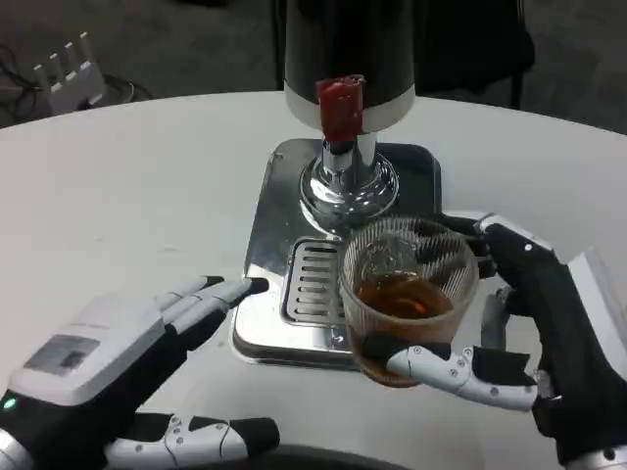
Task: Grasp the cup under the faucet to collect the drink, then remove the cup.
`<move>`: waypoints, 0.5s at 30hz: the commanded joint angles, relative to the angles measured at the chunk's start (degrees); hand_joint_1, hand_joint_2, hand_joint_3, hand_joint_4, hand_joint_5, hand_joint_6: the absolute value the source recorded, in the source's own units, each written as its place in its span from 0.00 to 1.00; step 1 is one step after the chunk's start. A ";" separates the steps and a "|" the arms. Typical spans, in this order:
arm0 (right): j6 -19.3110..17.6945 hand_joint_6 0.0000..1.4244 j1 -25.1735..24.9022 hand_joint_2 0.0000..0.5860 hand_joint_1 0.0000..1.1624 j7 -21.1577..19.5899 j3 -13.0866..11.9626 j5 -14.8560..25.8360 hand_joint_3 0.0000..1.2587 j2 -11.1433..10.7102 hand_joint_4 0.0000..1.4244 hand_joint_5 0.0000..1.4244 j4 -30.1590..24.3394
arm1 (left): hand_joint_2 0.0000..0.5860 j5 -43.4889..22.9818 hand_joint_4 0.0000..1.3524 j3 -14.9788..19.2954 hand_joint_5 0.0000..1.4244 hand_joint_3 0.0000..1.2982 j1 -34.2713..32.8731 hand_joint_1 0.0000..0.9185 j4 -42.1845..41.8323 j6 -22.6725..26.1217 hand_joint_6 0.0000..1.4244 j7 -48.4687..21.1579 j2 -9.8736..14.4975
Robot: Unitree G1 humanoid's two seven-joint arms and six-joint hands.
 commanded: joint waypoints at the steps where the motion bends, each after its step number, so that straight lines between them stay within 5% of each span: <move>1: -3.03 0.89 1.30 0.31 0.90 0.43 0.14 0.84 0.77 0.03 0.70 0.77 -3.58 | 0.19 0.73 0.00 0.11 0.03 0.06 1.87 0.00 -1.88 0.77 0.16 0.72 -0.28; 15: -4.13 0.88 5.06 0.31 0.91 2.41 0.47 1.23 0.77 -0.85 0.70 0.77 -6.64 | 0.18 1.36 0.00 0.73 0.02 0.06 3.31 0.00 -3.76 2.77 0.15 1.49 -0.35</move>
